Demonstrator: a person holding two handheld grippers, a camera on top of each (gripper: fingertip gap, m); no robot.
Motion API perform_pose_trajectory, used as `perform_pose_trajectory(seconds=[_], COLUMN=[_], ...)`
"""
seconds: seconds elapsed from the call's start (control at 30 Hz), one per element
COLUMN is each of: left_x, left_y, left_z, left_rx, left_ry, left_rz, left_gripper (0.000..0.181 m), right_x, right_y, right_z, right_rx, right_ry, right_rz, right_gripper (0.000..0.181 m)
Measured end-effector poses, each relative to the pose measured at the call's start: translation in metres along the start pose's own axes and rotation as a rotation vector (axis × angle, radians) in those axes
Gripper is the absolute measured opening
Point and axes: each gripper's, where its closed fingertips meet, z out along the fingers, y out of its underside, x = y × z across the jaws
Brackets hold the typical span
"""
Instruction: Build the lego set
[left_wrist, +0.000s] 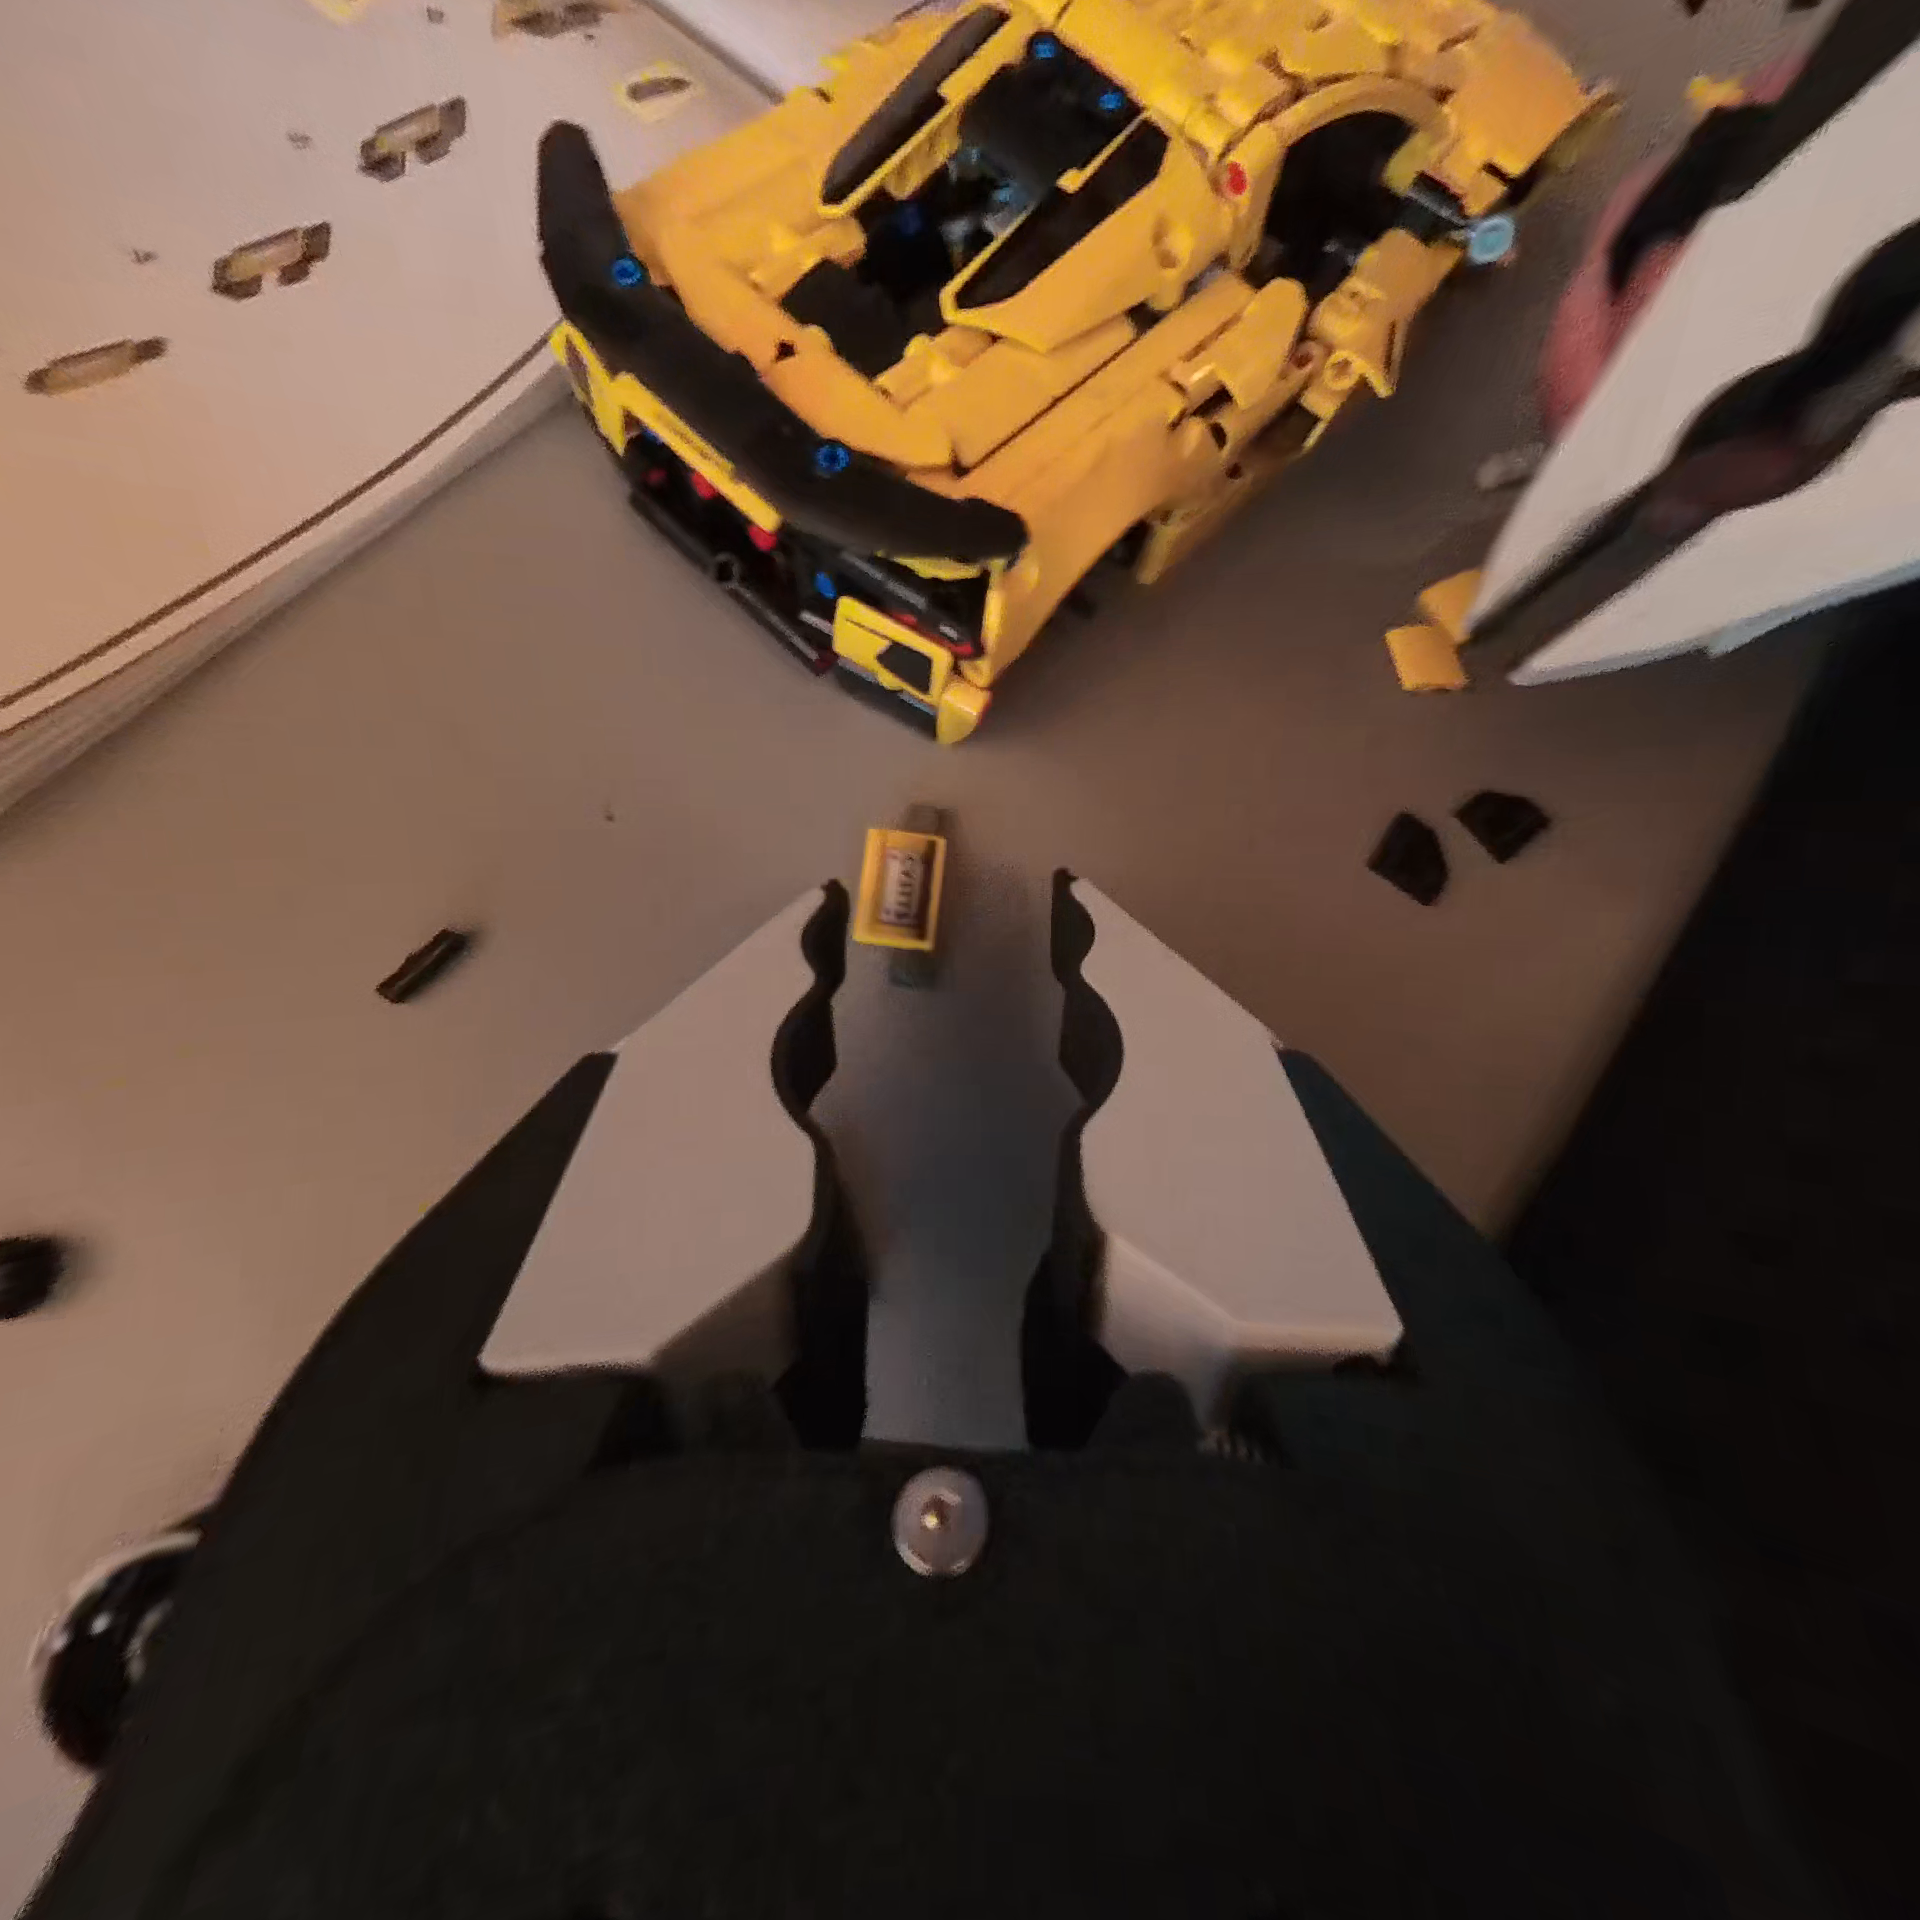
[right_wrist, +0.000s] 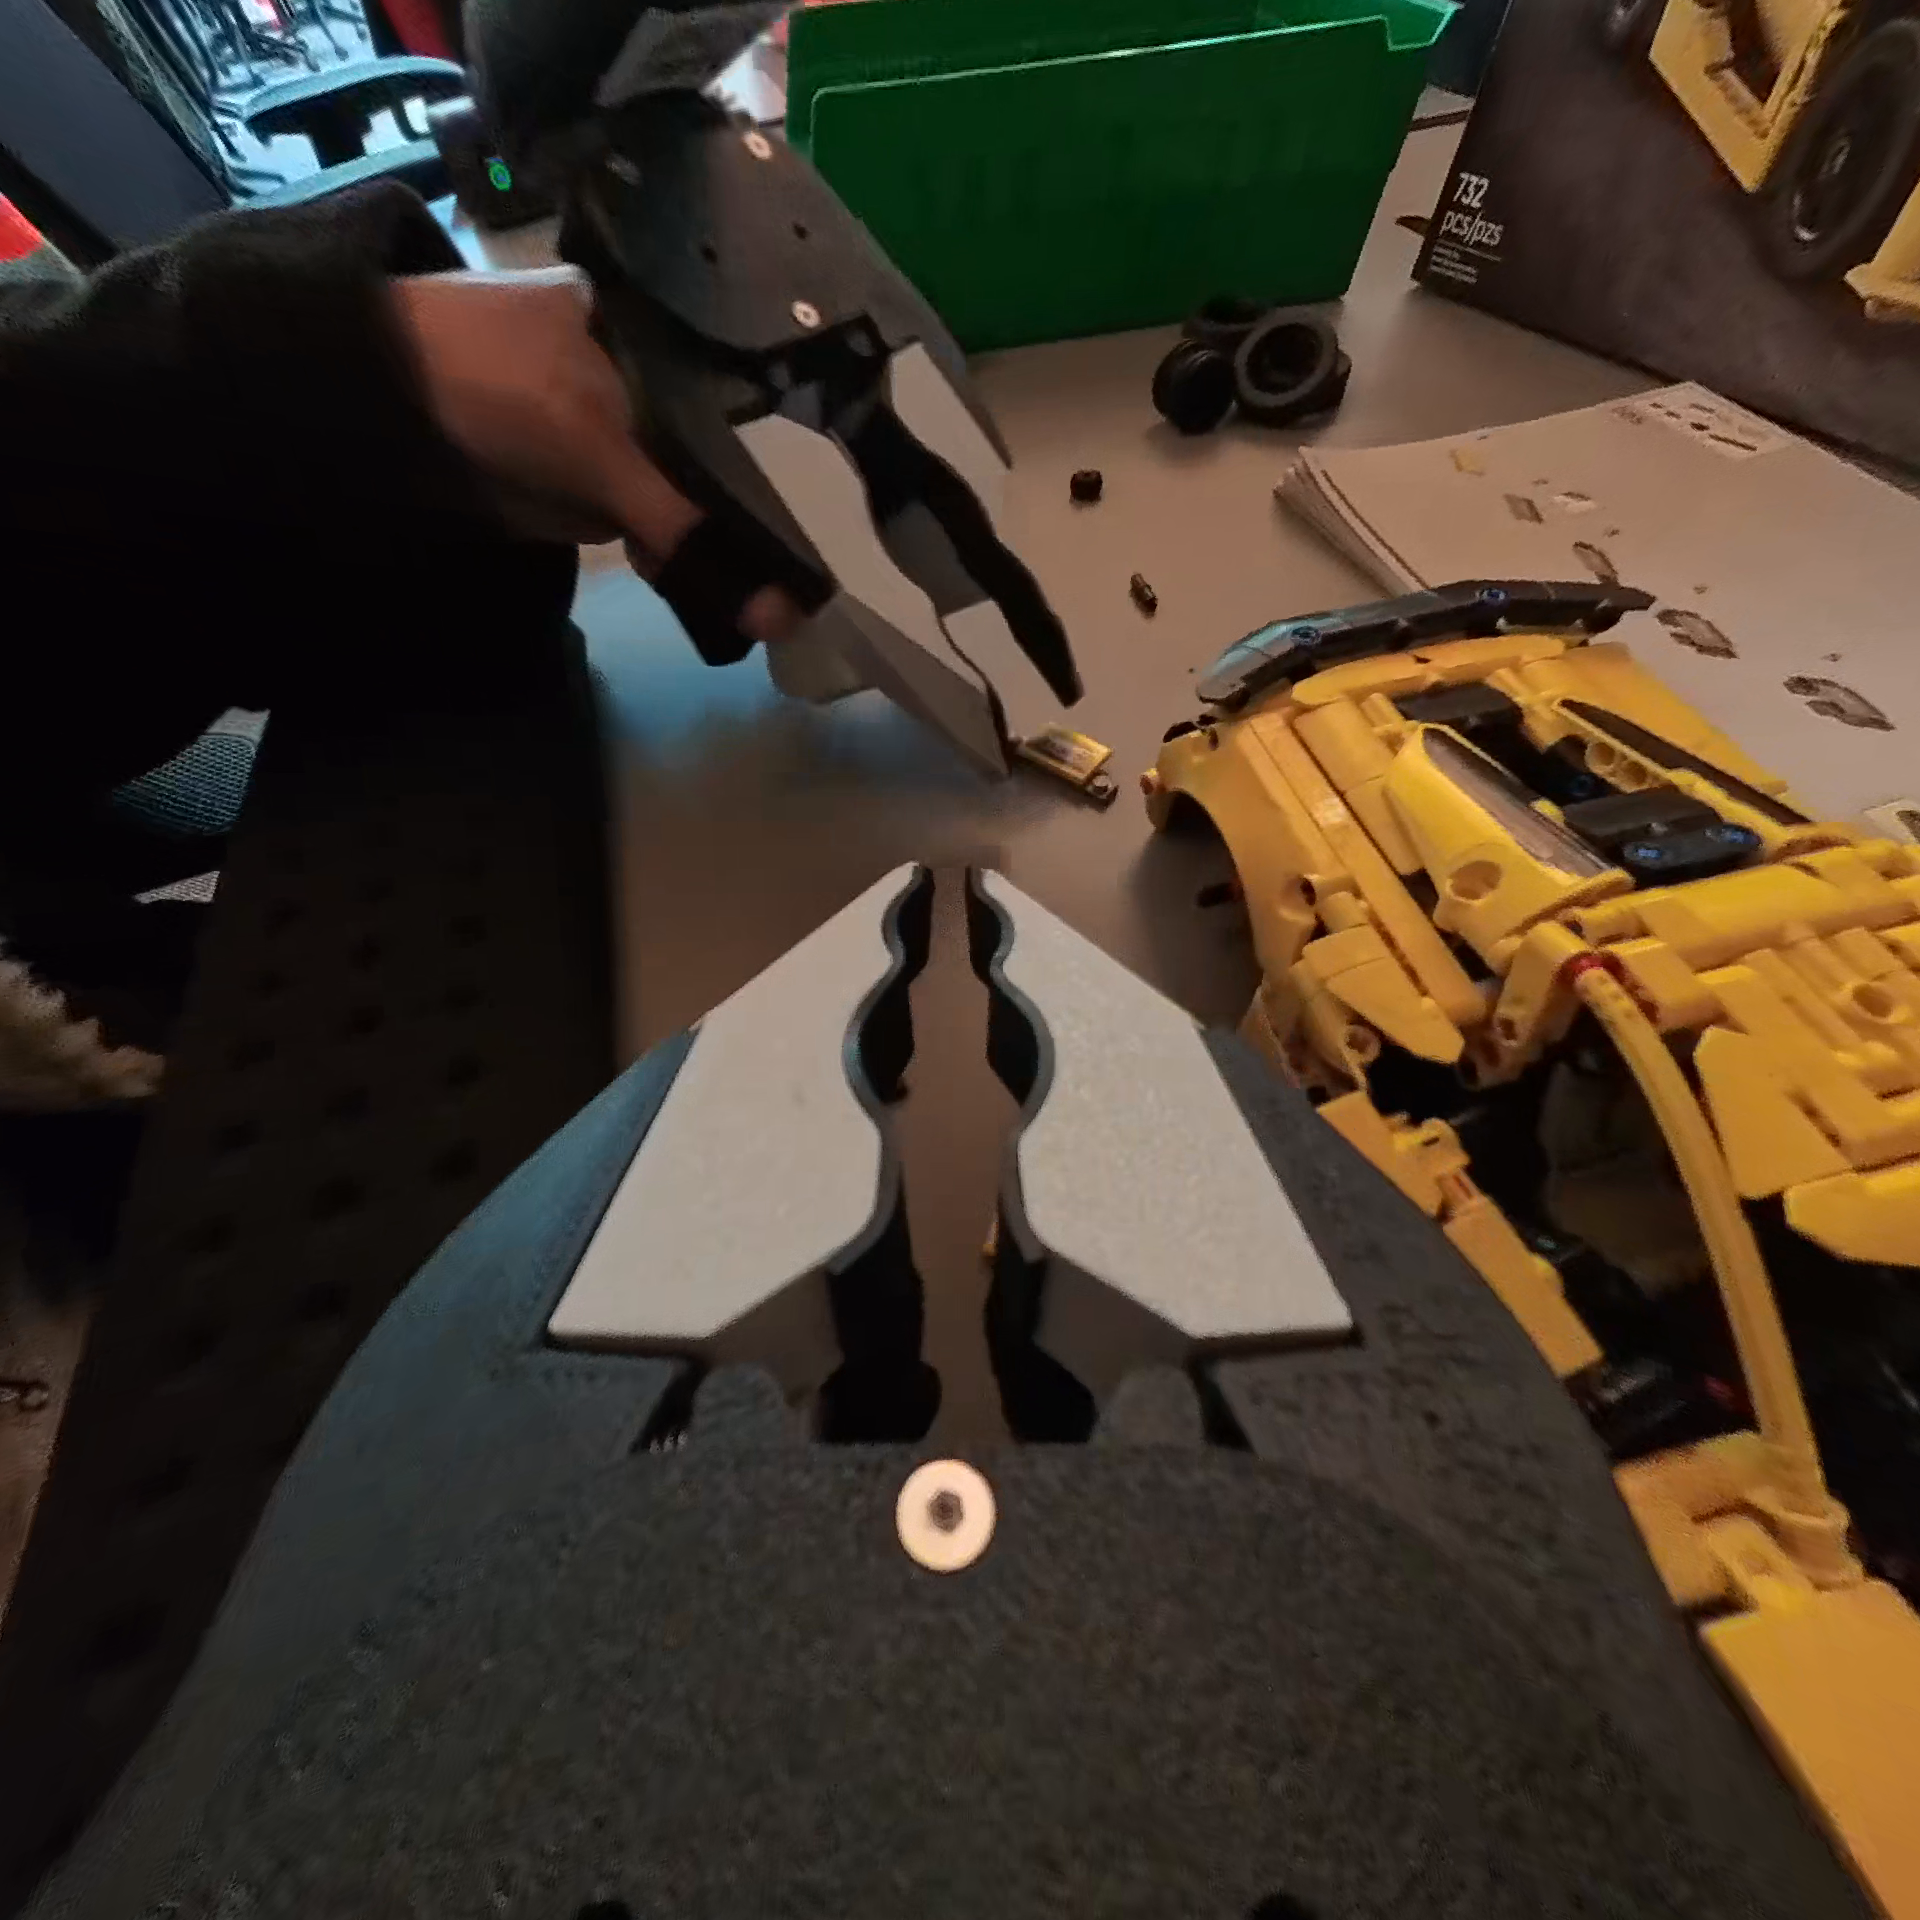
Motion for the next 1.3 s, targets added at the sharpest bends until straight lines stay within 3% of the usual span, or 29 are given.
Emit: perform_pose_trajectory(seconds=[0.1, 0.2, 0.27, 0.43, 0.53, 0.67, 0.9, 1.03, 1.13, 1.23, 1.3], left_x=[-0.009, -0.009, -0.003, 0.045, 0.08, 0.105, 0.126, 0.111, 0.079, 0.099, 0.105], left_y=[0.005, 0.007, 0.007, -0.041, -0.061, -0.059, -0.051, -0.07, -0.093, -0.117, -0.126], left_z=[0.009, 0.009, 0.006, -0.018, -0.03, -0.027, -0.025, -0.032, -0.041, -0.051, -0.055], left_rx=[-0.048, -0.071, -0.072, 0.21, 0.319, 0.243, 0.138, 0.219, 0.401, 0.725, 0.874], left_ry=[-0.009, -0.015, -0.023, -0.006, -0.052, -0.057, 0.014, -0.048, -0.1, 0.224, 0.352], left_rz=[0.001, 0.038, 0.076, 0.23, 0.459, 0.679, 0.843, 0.656, 0.181, -0.272, -0.431], left_gripper=[0.038, 0.016, 0.016, 0.015, 0.015, 0.015, 0.015, 0.022, 0.024, 0.025, 0.025], right_x=[0.003, 0.004, 0.004, 0.004, 0.002, -0.011, -0.03, -0.019, 0.002, 0.01, 0.008], right_y=[-0.002, -0.009, -0.012, -0.022, -0.035, -0.036, -0.018, -0.031, -0.059, -0.076, -0.083], right_z=[-0.006, -0.01, -0.011, -0.013, -0.019, -0.029, -0.027, -0.033, -0.052, -0.065, -0.068], right_rx=[0.022, 0.064, 0.083, 0.134, 0.206, 0.192, 0.052, 0.152, 0.386, 0.539, 0.591], right_ry=[0.003, -0.02, -0.042, -0.146, -0.292, -0.478, -0.557, -0.565, -0.53, -0.493, -0.5], right_rz=[0.022, 0.067, 0.109, 0.312, 0.516, 0.655, 0.656, 0.736, 0.747, 0.707, 0.703], right_gripper=[0.006, 0.006, 0.007, 0.02, 0.023, 0.016, 0.003, 0.003, 0.003, 0.002, 0.002])
